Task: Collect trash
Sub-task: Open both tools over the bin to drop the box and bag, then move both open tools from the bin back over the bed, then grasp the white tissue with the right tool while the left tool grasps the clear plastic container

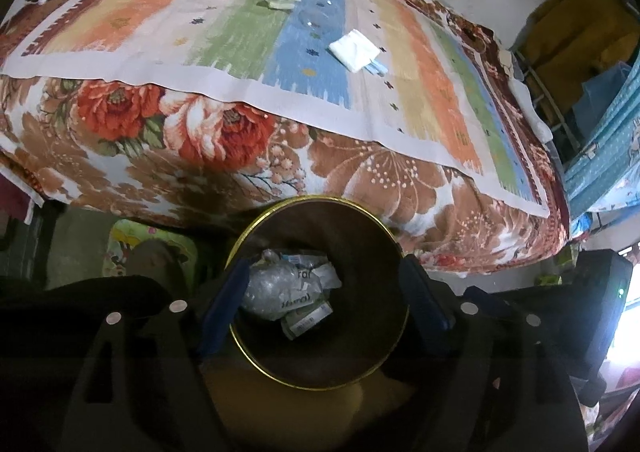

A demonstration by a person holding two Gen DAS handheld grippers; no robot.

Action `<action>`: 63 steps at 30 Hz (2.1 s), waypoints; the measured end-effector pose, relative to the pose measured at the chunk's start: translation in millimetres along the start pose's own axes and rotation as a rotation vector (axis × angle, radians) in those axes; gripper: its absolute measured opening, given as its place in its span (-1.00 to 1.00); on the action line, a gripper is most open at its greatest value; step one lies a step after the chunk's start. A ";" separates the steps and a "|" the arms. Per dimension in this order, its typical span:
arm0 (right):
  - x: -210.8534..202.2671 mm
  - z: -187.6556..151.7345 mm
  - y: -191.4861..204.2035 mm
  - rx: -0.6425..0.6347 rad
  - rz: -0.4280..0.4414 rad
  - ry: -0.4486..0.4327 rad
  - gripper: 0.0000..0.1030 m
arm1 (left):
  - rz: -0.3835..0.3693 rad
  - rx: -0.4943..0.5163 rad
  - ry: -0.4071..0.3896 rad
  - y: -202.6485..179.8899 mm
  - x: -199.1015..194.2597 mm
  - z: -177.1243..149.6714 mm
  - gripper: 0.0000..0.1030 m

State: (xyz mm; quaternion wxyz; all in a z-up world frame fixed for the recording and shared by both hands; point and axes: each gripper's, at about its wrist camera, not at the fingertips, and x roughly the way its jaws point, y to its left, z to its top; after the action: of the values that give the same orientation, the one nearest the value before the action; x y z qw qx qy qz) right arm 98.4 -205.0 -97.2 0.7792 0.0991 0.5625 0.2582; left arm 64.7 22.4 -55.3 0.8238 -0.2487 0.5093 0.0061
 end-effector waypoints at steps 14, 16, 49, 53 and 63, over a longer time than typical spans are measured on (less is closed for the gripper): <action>-6.4 18.7 12.0 -0.049 -0.007 -0.022 0.83 | 0.013 -0.082 -0.084 8.4 -11.4 15.3 0.89; -6.3 24.9 13.9 -0.063 -0.021 -0.024 0.83 | 0.051 -0.085 -0.099 7.6 -11.6 22.4 0.89; 24.2 191.1 17.0 -0.143 -0.163 -0.111 0.83 | 0.135 0.144 -0.204 -21.6 4.9 179.7 0.89; 28.1 204.2 15.8 -0.144 -0.163 -0.126 0.83 | 0.144 0.165 -0.208 -20.1 14.2 194.7 0.89; 47.7 232.0 9.4 -0.139 -0.165 -0.143 0.82 | 0.169 0.309 -0.261 -23.7 34.7 226.3 0.89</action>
State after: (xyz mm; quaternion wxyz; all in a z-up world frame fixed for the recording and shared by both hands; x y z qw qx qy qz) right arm 322.1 -141.0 -51.8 0.8409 0.0163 0.4924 0.2237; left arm 276.8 87.3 5.9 0.9075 -0.0731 0.4126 0.0294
